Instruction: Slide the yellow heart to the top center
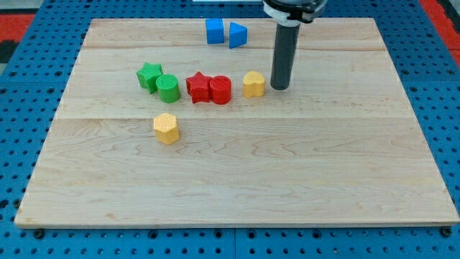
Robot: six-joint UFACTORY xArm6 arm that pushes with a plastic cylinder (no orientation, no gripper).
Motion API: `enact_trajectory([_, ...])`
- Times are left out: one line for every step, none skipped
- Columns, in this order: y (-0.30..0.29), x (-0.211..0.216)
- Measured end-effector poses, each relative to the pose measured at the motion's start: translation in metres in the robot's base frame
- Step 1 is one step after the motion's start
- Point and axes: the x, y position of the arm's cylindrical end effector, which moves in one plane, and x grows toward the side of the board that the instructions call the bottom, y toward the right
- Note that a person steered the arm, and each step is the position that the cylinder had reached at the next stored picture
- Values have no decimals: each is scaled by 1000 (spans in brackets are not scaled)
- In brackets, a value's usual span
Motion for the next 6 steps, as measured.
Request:
enact_trajectory([-1, 10])
enact_trajectory([-10, 30])
enact_trajectory([-64, 0])
enact_trajectory([-101, -62])
enact_trajectory([-133, -126])
enact_trajectory([-128, -119])
